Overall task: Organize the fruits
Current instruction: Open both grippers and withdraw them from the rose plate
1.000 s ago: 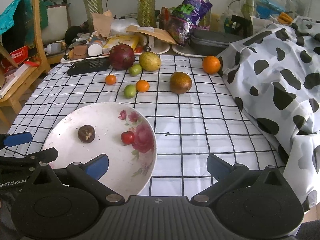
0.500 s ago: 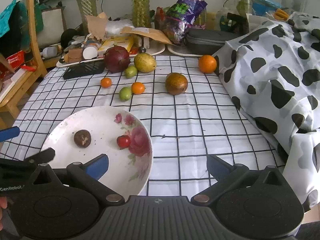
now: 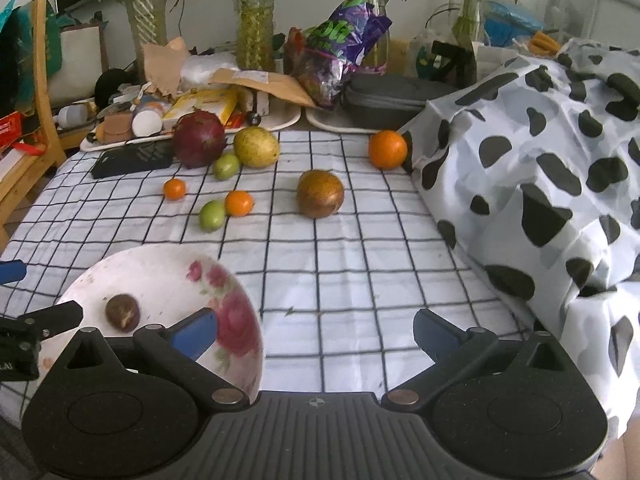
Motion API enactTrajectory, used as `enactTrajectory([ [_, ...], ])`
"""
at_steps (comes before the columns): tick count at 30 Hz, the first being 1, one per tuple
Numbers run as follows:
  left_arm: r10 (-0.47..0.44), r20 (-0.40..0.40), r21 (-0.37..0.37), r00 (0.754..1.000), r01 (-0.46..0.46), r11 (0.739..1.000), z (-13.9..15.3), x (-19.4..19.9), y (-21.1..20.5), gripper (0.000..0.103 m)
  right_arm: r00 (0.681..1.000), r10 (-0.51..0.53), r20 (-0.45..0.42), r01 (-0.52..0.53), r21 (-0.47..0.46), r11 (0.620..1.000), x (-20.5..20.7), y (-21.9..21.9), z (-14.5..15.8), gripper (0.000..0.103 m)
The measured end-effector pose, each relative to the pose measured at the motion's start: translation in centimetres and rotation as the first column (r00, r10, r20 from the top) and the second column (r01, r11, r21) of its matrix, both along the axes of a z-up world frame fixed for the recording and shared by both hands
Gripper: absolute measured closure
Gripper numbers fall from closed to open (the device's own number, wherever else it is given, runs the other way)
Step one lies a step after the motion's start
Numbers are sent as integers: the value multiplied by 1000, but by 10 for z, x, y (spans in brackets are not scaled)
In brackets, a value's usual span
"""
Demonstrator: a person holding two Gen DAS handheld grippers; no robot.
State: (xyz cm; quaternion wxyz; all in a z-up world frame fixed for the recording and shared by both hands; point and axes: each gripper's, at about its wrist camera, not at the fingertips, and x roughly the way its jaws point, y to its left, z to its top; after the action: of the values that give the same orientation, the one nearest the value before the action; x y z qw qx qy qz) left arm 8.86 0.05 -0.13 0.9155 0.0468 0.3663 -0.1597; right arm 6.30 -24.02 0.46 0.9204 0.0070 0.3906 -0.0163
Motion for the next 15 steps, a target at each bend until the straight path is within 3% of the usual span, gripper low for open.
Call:
enactTrajectory([
  [9, -7, -6, -62, 1000, 7, 998, -3, 36, 6, 1, 998, -3, 70, 7, -58, 998, 29, -6, -5, 0],
  [15, 3, -22, -86, 1000, -5, 996, -9, 62, 10, 3, 998, 37, 45, -34, -59, 998, 52, -9, -11, 0],
])
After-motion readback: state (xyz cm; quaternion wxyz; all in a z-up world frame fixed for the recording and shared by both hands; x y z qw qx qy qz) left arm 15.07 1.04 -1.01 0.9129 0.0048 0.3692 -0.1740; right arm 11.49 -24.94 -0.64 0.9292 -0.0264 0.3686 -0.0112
